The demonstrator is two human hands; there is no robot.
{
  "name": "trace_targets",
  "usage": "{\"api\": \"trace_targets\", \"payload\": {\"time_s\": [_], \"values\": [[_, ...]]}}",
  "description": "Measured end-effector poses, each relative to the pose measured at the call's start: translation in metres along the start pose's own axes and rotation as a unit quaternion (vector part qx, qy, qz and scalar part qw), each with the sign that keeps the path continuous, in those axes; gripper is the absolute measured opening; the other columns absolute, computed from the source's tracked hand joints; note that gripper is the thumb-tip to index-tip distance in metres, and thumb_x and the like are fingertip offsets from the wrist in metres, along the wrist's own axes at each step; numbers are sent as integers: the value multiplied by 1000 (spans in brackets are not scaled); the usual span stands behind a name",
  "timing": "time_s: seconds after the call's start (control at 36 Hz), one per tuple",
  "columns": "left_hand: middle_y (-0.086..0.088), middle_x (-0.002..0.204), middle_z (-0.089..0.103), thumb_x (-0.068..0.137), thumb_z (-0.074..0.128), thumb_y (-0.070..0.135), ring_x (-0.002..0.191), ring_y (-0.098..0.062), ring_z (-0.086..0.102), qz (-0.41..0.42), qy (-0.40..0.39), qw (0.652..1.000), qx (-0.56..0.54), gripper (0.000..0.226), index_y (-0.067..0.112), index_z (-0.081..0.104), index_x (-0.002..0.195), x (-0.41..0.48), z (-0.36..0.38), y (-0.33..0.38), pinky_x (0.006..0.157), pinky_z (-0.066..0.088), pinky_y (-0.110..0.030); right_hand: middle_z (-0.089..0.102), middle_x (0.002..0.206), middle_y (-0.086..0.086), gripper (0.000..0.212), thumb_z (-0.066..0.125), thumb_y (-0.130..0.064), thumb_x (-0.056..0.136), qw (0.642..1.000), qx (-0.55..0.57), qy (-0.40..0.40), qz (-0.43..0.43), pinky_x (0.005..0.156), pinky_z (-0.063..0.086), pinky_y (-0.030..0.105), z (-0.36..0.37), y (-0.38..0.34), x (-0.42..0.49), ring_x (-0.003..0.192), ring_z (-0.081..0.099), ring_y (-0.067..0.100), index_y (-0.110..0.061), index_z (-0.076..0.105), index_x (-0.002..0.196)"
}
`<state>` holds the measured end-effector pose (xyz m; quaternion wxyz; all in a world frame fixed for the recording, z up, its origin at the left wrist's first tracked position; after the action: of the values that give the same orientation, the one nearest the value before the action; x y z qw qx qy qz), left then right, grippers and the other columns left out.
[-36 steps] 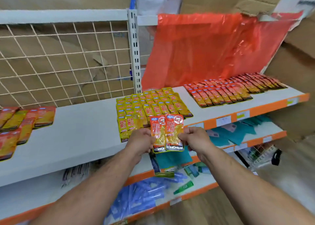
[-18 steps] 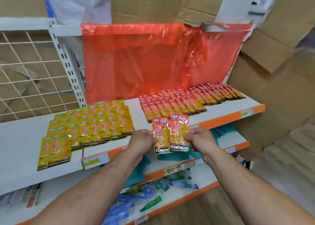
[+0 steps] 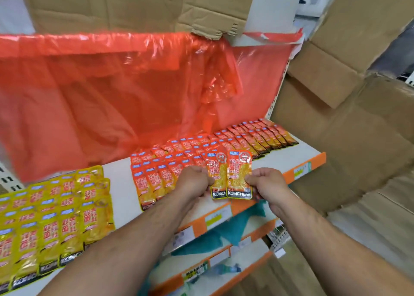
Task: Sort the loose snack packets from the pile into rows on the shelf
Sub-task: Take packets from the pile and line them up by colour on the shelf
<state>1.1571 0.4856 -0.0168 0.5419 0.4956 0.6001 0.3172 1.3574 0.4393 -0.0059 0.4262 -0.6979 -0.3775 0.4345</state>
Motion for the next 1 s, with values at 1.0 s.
{"api": "trace_targets", "payload": {"time_s": [1.0], "values": [[-10,68,68,73,64,4,68,-27,65,-42,279,917,283,21,11,55,56,75,106,40,56,41,-26,53,73,5,18,69,-10,89,960,-126,-230,-97,60,42,32,-29,2,190,59,48,23,2,62,78]]}}
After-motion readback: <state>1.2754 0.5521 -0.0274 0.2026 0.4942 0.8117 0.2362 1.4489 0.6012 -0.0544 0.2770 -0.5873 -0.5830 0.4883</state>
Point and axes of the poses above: each hand's wrist, its own x-axis towards the middle knuckle, its own z-axis out of the palm, y = z × x, the point moved 4 cm from there along x, towards the middle knuckle
